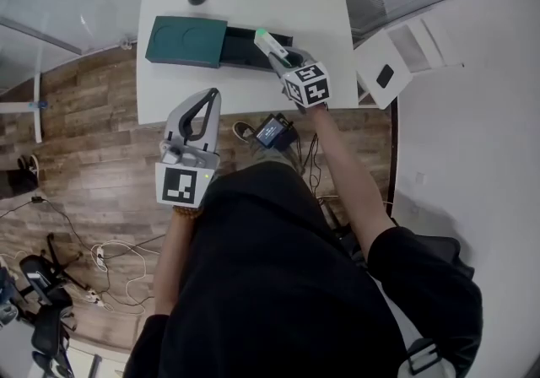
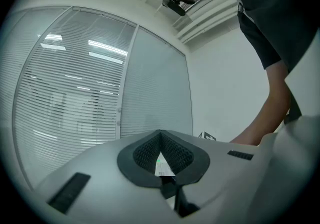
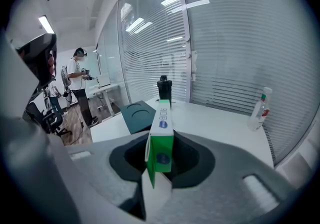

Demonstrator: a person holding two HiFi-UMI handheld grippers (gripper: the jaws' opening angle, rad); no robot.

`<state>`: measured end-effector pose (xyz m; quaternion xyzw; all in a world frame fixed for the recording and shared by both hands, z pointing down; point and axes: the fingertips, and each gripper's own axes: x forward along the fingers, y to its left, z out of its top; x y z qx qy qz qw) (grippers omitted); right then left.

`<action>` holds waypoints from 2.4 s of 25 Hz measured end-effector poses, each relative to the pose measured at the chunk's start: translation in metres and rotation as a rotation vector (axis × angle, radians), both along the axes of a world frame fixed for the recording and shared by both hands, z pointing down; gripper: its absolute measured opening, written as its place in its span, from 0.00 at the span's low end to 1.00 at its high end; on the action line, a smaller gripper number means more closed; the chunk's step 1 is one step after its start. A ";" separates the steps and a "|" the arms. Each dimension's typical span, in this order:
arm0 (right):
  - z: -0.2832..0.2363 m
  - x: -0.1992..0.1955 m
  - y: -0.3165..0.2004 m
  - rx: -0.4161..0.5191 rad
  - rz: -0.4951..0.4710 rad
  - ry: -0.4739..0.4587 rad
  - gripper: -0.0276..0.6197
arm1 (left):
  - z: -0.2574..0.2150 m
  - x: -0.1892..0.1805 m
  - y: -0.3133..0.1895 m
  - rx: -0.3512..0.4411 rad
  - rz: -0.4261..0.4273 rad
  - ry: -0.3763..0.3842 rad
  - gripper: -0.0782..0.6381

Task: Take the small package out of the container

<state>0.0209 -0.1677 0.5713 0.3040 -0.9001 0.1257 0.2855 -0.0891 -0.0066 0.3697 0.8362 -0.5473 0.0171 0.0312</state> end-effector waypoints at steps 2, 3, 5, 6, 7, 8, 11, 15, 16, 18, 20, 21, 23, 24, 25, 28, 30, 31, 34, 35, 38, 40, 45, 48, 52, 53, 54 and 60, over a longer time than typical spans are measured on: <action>-0.008 0.003 0.003 0.009 0.007 -0.013 0.18 | -0.002 0.003 -0.001 0.003 0.010 -0.004 0.11; -0.011 0.005 0.004 0.015 0.010 -0.017 0.18 | -0.003 0.005 -0.002 0.007 0.015 -0.005 0.11; -0.016 0.008 0.004 0.029 0.020 -0.025 0.18 | -0.005 0.007 -0.005 0.015 0.025 -0.008 0.11; -0.019 0.010 0.005 0.036 0.029 -0.029 0.18 | -0.006 0.008 -0.005 0.019 0.030 -0.007 0.11; -0.022 0.012 0.005 0.043 0.039 -0.034 0.18 | -0.008 0.010 -0.006 0.024 0.035 -0.002 0.11; -0.025 0.015 0.006 0.049 0.049 -0.040 0.18 | -0.012 0.011 -0.007 0.030 0.041 0.004 0.11; -0.036 0.018 0.008 0.072 0.066 -0.049 0.18 | -0.024 0.016 -0.009 0.055 0.059 0.003 0.11; -0.048 0.022 0.008 0.107 0.088 -0.056 0.18 | -0.031 0.017 -0.014 0.072 0.070 -0.003 0.11; -0.051 0.022 0.008 0.116 0.092 -0.060 0.18 | -0.031 0.016 -0.015 0.074 0.071 -0.002 0.11; -0.058 0.021 0.008 0.136 0.097 -0.068 0.18 | -0.033 0.015 -0.018 0.075 0.072 -0.003 0.11; -0.068 0.021 0.009 0.154 0.101 -0.077 0.18 | -0.036 0.015 -0.020 0.082 0.075 -0.005 0.11; -0.073 0.021 0.009 0.163 0.102 -0.082 0.18 | -0.038 0.014 -0.021 0.087 0.077 -0.007 0.11; -0.082 0.020 0.008 0.179 0.104 -0.093 0.18 | -0.040 0.012 -0.025 0.095 0.081 -0.010 0.11; -0.087 0.019 0.008 0.188 0.105 -0.098 0.18 | -0.041 0.011 -0.027 0.097 0.081 -0.011 0.11; -0.091 0.018 0.008 0.197 0.104 -0.103 0.18 | -0.042 0.011 -0.029 0.098 0.081 -0.011 0.11; -0.108 0.017 0.009 0.224 0.102 -0.123 0.18 | -0.047 0.010 -0.035 0.108 0.079 -0.009 0.11; -0.120 0.017 0.012 0.245 0.103 -0.144 0.18 | -0.051 0.011 -0.038 0.115 0.080 -0.009 0.11; -0.127 0.016 0.013 0.256 0.103 -0.154 0.18 | -0.053 0.012 -0.039 0.121 0.082 -0.011 0.11; -0.146 0.011 0.016 0.288 0.096 -0.181 0.18 | -0.057 0.012 -0.045 0.131 0.086 -0.013 0.11; -0.152 0.009 0.017 0.294 0.091 -0.192 0.18 | -0.058 0.013 -0.046 0.133 0.088 -0.017 0.11; -0.167 0.007 0.023 0.308 0.081 -0.221 0.18 | -0.060 0.019 -0.047 0.134 0.102 -0.030 0.11; -0.178 0.006 0.025 0.326 0.077 -0.234 0.18 | -0.063 0.020 -0.048 0.138 0.104 -0.031 0.11; -0.211 0.008 0.031 0.398 0.076 -0.259 0.18 | -0.067 0.026 -0.053 0.153 0.107 -0.032 0.11; -0.229 0.011 0.029 0.441 0.108 -0.285 0.18 | -0.069 0.028 -0.059 0.159 0.100 -0.022 0.11; -0.245 0.009 0.031 0.474 0.123 -0.313 0.18 | -0.075 0.031 -0.066 0.172 0.092 -0.010 0.11; -0.249 0.008 0.032 0.484 0.121 -0.315 0.18 | -0.077 0.033 -0.066 0.176 0.090 -0.008 0.11; -0.254 0.008 0.034 0.496 0.122 -0.319 0.18 | -0.080 0.034 -0.067 0.180 0.089 -0.007 0.11; -0.283 0.009 0.040 0.575 0.153 -0.357 0.18 | -0.090 0.037 -0.074 0.203 0.074 0.002 0.11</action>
